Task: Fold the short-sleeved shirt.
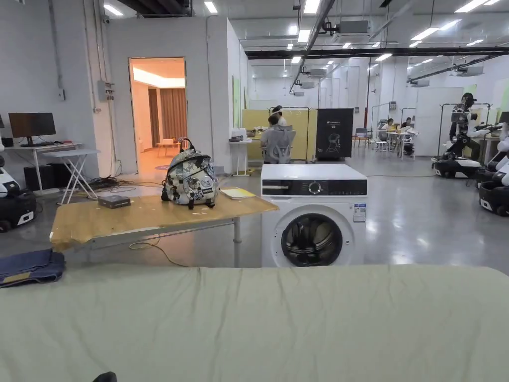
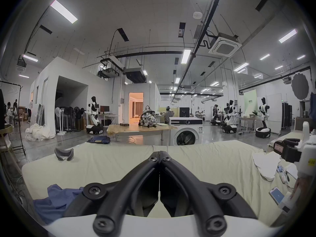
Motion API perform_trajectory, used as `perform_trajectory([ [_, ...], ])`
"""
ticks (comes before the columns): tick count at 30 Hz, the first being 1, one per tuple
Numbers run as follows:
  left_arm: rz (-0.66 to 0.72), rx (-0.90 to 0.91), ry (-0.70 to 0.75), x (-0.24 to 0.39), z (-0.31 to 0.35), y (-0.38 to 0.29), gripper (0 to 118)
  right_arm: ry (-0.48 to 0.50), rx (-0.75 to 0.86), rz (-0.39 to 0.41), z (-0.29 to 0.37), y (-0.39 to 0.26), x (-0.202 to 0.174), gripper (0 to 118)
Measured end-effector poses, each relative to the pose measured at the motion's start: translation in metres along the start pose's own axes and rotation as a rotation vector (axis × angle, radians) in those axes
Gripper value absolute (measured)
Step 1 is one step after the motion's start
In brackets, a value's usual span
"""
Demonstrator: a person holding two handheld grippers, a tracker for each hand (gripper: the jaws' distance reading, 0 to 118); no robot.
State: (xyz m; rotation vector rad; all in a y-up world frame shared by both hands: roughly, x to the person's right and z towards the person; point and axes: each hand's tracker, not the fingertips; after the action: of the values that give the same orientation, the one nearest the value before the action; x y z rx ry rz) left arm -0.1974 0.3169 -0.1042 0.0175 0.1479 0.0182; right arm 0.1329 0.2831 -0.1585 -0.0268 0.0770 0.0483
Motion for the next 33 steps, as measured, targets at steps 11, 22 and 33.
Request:
perform_trajectory([
  [11, -0.518, -0.016, 0.048, 0.019, 0.004, -0.003, 0, -0.073, 0.08, 0.631, 0.009, -0.006, -0.022, 0],
  [22, -1.697, -0.168, -0.24, 0.03, 0.017, -0.136, 0, 0.208, 0.141, 1.807, 0.019, -0.113, -0.013, 0],
  [33, 0.006, -0.159, -0.108, -0.009, -0.022, -0.036, 0, 0.022, -0.154, 0.331, -0.015, -0.025, -0.002, 0],
])
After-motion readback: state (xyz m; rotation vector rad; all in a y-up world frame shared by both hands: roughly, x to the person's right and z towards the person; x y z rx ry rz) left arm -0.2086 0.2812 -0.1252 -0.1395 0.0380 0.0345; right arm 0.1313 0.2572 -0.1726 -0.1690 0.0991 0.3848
